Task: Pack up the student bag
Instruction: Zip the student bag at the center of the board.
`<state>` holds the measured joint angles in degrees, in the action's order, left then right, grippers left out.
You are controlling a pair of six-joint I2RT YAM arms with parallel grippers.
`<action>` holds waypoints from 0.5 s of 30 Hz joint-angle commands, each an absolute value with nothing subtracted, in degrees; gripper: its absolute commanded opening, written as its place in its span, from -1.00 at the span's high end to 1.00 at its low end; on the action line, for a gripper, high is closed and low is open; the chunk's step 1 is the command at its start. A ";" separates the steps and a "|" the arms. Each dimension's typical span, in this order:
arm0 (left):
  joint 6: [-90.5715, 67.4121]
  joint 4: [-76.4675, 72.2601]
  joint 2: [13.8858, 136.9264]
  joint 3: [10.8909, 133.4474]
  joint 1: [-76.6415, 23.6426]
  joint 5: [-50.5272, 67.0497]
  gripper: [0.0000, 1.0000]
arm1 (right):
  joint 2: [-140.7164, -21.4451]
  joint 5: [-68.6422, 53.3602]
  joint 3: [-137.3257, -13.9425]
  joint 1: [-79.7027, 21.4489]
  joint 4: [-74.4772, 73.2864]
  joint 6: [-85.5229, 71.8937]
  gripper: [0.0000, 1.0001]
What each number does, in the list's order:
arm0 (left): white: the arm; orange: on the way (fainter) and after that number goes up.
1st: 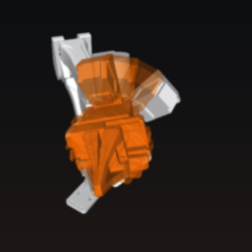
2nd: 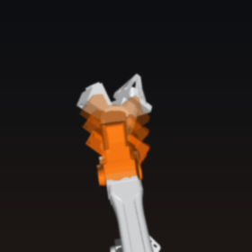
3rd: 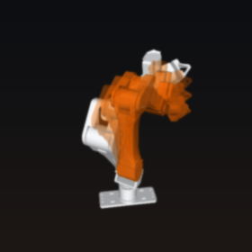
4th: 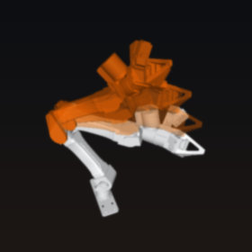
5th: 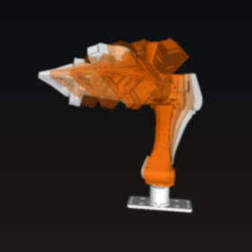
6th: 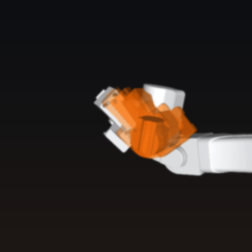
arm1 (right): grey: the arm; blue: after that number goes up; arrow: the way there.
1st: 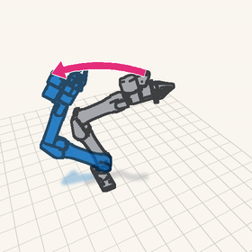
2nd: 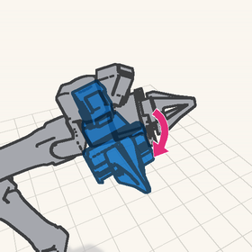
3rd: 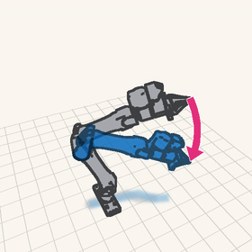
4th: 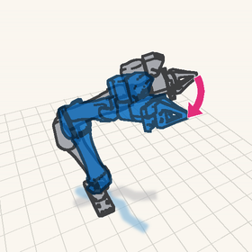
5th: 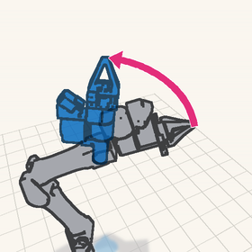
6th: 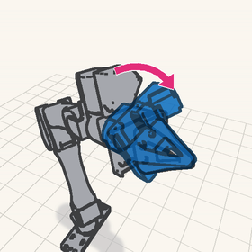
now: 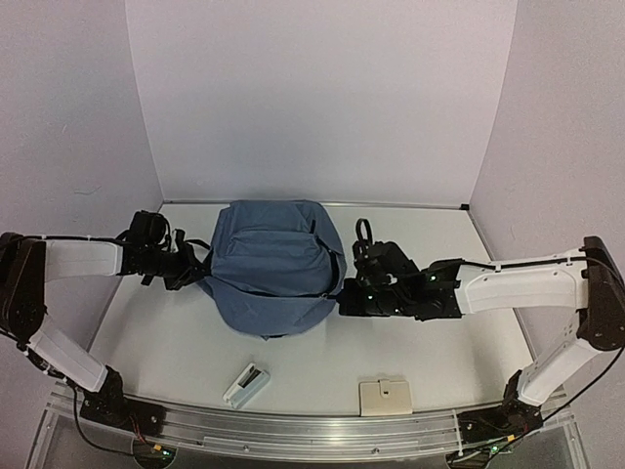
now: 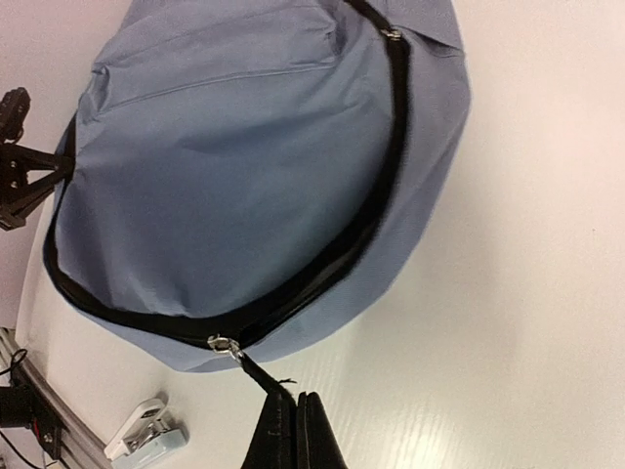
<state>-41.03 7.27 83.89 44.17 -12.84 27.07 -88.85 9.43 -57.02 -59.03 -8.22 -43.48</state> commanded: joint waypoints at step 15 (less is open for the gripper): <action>-28.31 1.07 116.41 82.77 -6.92 36.46 1.00 | -100.15 -5.77 -66.07 -69.01 6.72 -36.46 1.00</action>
